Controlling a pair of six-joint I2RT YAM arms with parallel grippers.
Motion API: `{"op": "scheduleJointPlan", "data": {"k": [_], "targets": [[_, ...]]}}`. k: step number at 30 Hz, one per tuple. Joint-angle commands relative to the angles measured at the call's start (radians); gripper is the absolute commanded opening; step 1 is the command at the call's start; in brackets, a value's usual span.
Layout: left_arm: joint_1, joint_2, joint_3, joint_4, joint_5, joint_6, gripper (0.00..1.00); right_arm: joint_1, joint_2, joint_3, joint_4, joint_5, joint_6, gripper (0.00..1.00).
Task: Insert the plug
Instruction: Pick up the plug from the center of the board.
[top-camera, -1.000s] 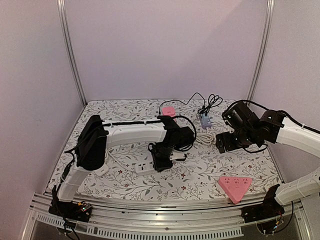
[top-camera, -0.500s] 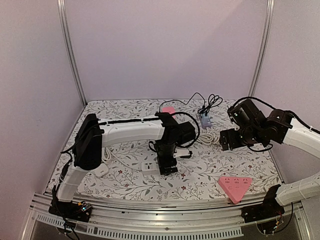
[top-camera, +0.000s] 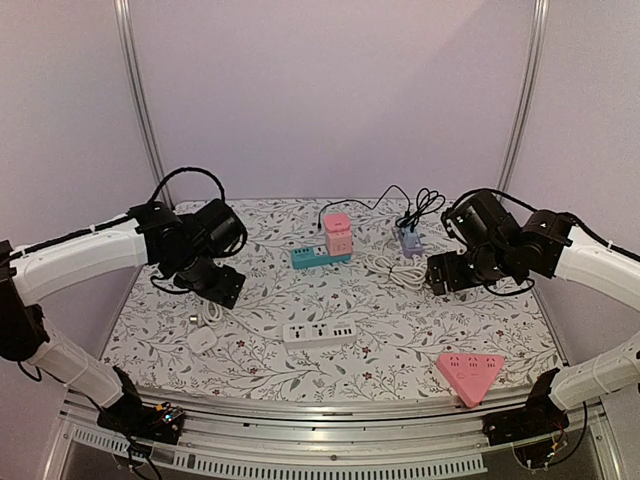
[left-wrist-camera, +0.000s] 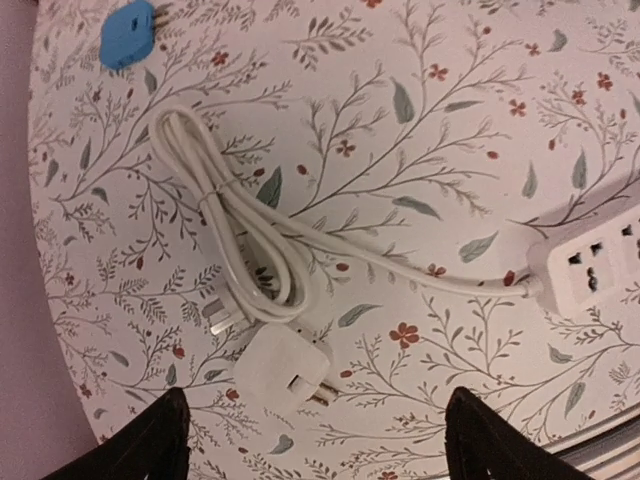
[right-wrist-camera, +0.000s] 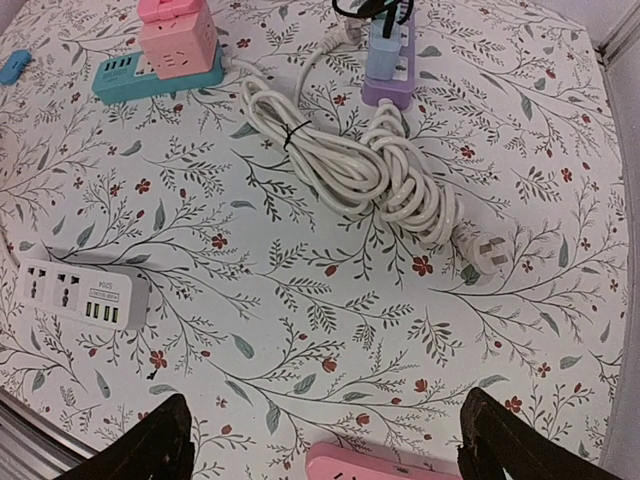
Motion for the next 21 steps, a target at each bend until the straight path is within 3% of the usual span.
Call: {"op": "scheduleJointPlan", "data": {"k": [1, 5, 7, 10, 15, 21], "targets": [[0.031, -0.065, -0.164, 0.011, -0.154, -0.518, 0.89, -0.003, 0.052, 0.041, 0.033, -0.053, -0.016, 0.91], [-0.083, -0.285, -0.345, 0.127, -0.385, -0.907, 0.92, -0.003, 0.057, 0.036, 0.042, -0.065, -0.009, 0.91], [-0.099, -0.351, -0.415, 0.134, -0.401, -1.027, 0.99, -0.003, 0.049, 0.028, 0.041, -0.063, -0.011, 0.91], [-0.103, -0.356, -0.483, 0.096, -0.349, -1.172, 0.99, -0.004, 0.027, 0.012, 0.041, -0.052, -0.012, 0.91], [-0.109, -0.182, -0.492, 0.152, -0.318, -1.211, 1.00, -0.003, 0.020, 0.008, 0.049, -0.056, -0.007, 0.91], [-0.068, 0.004, -0.414, 0.072, -0.296, -1.227, 0.99, -0.004, 0.011, 0.001, 0.032, -0.054, -0.004, 0.90]]}}
